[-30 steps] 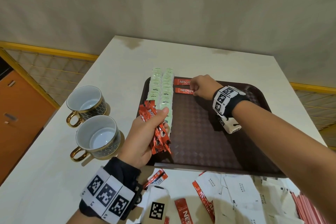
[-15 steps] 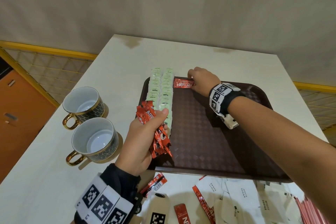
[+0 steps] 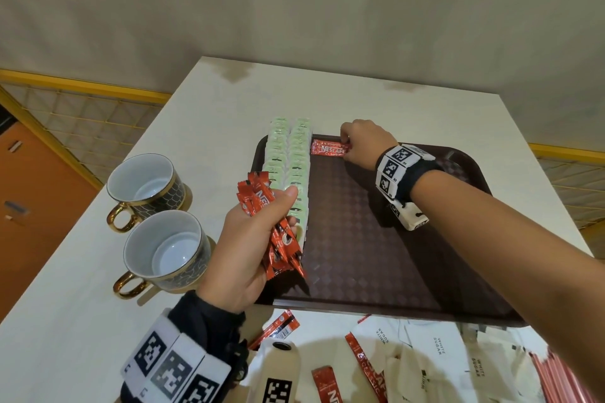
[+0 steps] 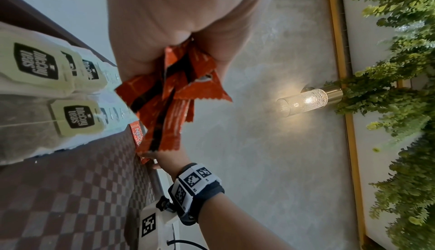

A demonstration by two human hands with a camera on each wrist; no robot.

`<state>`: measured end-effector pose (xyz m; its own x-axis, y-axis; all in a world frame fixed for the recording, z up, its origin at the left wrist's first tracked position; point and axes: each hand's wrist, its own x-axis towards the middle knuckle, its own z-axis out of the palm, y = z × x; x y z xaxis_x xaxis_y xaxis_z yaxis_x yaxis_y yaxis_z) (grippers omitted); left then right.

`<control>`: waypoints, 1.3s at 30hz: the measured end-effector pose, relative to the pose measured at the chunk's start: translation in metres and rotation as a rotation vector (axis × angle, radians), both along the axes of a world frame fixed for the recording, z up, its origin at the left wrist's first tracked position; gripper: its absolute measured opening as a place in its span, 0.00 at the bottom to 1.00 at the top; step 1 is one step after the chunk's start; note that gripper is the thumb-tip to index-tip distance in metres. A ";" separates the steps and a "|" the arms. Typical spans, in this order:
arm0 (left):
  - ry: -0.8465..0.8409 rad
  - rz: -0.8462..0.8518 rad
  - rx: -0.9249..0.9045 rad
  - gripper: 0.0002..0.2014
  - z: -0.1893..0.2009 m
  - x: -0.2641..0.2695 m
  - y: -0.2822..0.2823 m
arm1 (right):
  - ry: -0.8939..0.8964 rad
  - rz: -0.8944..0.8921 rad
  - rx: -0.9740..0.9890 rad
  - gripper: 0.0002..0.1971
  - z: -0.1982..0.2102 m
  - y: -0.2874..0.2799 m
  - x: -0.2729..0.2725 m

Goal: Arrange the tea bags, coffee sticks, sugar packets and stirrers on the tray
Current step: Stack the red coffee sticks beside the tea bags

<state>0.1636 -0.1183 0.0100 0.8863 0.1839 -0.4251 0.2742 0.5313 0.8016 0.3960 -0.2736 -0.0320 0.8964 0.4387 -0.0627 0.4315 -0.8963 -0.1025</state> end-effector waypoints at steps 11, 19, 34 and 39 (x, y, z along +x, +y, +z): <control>-0.004 -0.052 -0.075 0.14 -0.005 0.002 0.001 | 0.018 -0.022 0.027 0.15 0.009 0.000 -0.002; 0.042 -0.085 -0.334 0.10 -0.004 0.017 0.000 | 0.229 -0.080 0.749 0.11 0.062 0.002 -0.083; -0.103 -0.177 -0.156 0.20 0.023 -0.020 -0.025 | 0.592 -0.180 1.094 0.02 0.081 -0.014 -0.227; -0.136 -0.132 -0.086 0.20 0.020 -0.023 -0.018 | 0.492 -0.161 1.117 0.03 0.087 -0.021 -0.239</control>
